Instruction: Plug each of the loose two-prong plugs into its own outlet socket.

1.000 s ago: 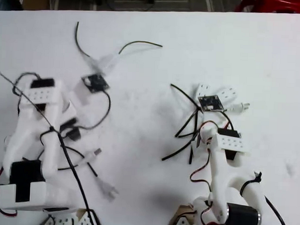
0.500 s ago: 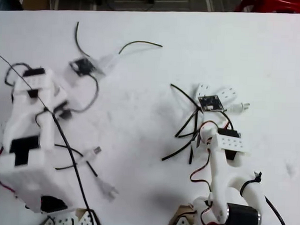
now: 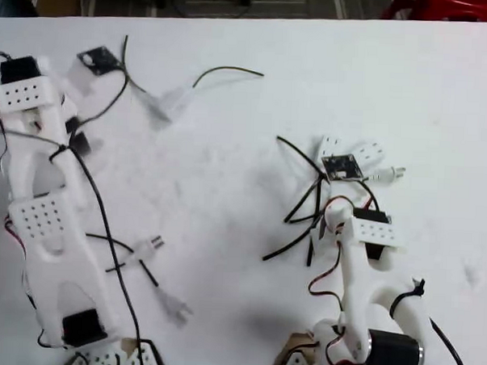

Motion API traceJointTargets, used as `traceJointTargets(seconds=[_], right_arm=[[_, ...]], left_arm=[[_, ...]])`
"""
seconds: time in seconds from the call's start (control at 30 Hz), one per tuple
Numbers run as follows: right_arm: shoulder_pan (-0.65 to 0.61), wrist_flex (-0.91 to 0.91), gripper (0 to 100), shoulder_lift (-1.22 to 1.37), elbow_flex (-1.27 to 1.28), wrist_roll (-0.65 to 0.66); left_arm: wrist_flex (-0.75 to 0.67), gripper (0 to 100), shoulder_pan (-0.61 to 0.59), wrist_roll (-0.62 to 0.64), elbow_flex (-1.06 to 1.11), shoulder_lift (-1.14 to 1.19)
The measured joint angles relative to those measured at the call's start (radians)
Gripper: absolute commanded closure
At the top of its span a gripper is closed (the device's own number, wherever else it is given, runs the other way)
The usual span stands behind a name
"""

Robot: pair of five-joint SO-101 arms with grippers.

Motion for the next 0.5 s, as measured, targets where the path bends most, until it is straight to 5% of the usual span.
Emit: traceJointTargets(seconds=[0.17, 0.5], right_arm=[[0.000, 0.000, 97.4, 0.000, 0.000, 0.000], [0.000, 0.000, 97.4, 0.000, 0.000, 0.000]], left_arm=[[-0.003, 79, -0.043, -0.043, -0.212, 0.173], [0.023, 79, -0.094, -0.061, -0.290, 0.256]])
